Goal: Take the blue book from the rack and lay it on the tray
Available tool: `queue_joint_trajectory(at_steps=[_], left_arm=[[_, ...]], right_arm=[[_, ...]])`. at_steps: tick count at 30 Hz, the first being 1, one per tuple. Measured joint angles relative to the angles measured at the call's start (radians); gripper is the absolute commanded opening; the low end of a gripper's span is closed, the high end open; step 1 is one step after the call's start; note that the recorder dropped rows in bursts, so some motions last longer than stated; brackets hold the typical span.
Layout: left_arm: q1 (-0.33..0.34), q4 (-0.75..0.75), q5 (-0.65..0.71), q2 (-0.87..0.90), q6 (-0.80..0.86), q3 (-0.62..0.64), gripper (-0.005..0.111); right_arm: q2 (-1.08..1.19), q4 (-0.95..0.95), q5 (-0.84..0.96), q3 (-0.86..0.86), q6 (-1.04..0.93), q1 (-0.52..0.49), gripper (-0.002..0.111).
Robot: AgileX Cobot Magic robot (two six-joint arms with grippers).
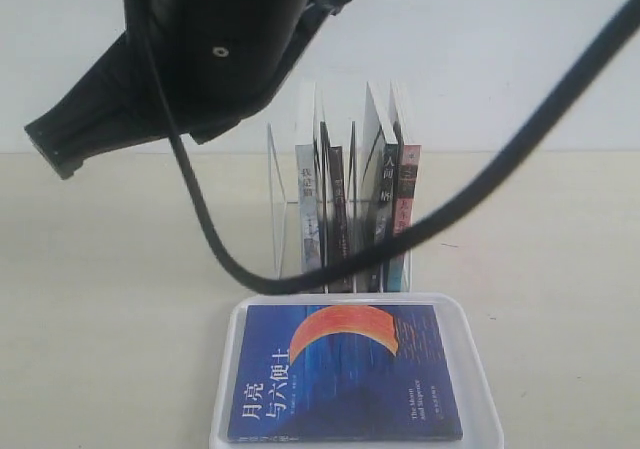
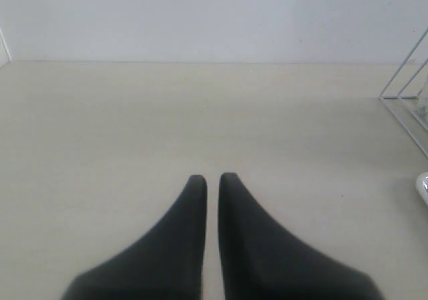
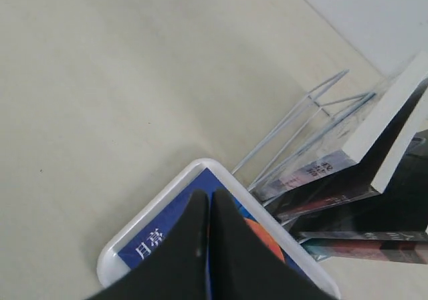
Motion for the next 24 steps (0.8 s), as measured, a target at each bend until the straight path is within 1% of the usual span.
queue_joint_trajectory(at_steps=[5,13,20,22,24], left_arm=[[0.0,0.0,0.0,0.0,0.0,0.0,0.006],[0.0,0.0,0.0,0.0,0.0,0.0,0.006],[0.0,0.0,0.0,0.0,0.0,0.0,0.006],[0.0,0.0,0.0,0.0,0.0,0.0,0.006],[0.0,0.0,0.0,0.0,0.0,0.0,0.006]], right_arm=[[-0.044,0.009,0.003,0.0,-0.009,0.0,0.0],[-0.16,0.08,0.003,0.0,-0.011,0.0,0.0],[-0.173,0.086,0.0,-0.002,-0.008,0.0,0.0],[-0.188,0.089,-0.028,0.017,-0.008,0.0,0.0],[-0.225,0.09,-0.093,0.059,-0.013,0.0,0.0]])
